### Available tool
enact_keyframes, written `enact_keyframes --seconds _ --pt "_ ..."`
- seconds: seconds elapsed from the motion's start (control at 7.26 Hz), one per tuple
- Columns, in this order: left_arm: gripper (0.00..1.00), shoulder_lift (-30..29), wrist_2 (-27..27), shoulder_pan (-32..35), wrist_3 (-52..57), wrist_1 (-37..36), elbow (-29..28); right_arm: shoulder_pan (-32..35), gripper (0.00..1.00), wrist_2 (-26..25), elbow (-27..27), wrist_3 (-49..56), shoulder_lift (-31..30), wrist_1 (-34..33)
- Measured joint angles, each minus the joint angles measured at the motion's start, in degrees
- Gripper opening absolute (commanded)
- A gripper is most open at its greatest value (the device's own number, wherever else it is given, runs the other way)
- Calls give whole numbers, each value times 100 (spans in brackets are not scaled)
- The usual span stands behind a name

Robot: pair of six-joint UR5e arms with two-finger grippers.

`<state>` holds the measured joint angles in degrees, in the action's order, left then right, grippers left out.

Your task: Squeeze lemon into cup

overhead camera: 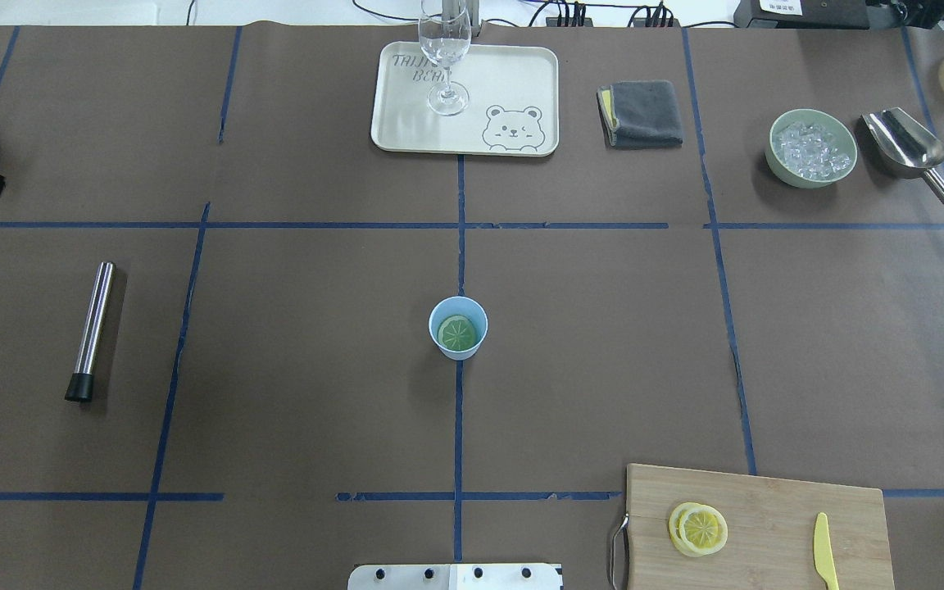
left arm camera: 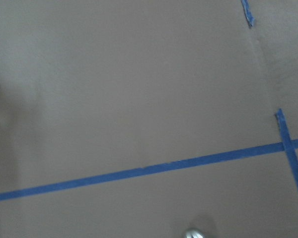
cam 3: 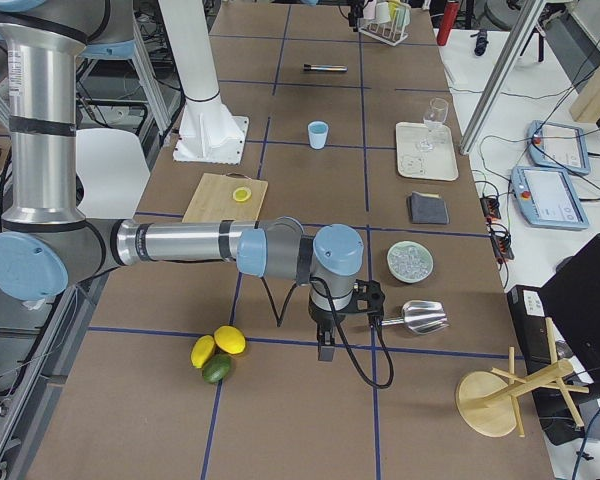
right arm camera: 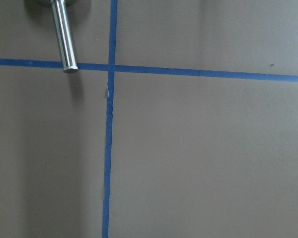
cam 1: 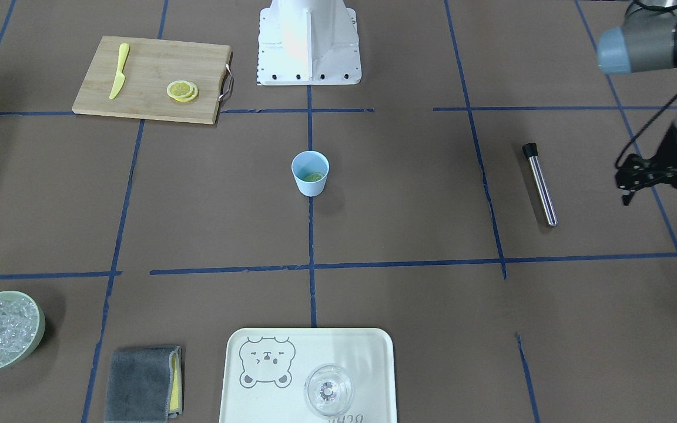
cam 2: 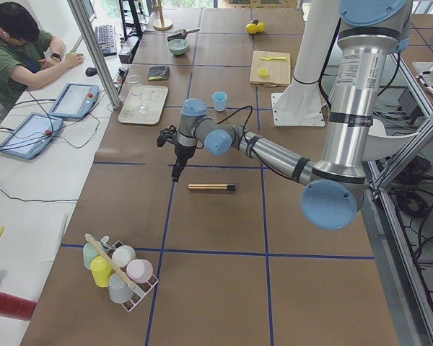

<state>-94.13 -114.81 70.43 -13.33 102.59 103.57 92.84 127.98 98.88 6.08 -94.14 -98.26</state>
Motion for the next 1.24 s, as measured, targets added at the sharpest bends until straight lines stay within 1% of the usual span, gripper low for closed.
enact_keyframes --seconds 0.14,0.28,0.41,0.55,0.69,0.96,1.24 --pt "100 143 -356 822 1007 -45 -221 -8 100 45 -9 -1 5 0" --pt "100 271 -764 1544 1699 -151 -459 -14 100 170 -23 -1 7 0" --pt "100 397 -1145 2047 2005 -380 -600 -31 100 310 -38 -3 9 0" --pt "100 561 -1349 2315 2118 -650 -642 -70 100 385 -44 -7 7 0" --pt "100 705 -1432 2426 2157 -816 -640 -112 100 419 -47 -7 4 0" --pt "100 989 -1492 2486 2159 -873 -498 -150 100 445 -47 -2 1 0" --pt "100 1099 -1623 2490 2133 -891 -424 -156 100 455 -45 4 -5 0"
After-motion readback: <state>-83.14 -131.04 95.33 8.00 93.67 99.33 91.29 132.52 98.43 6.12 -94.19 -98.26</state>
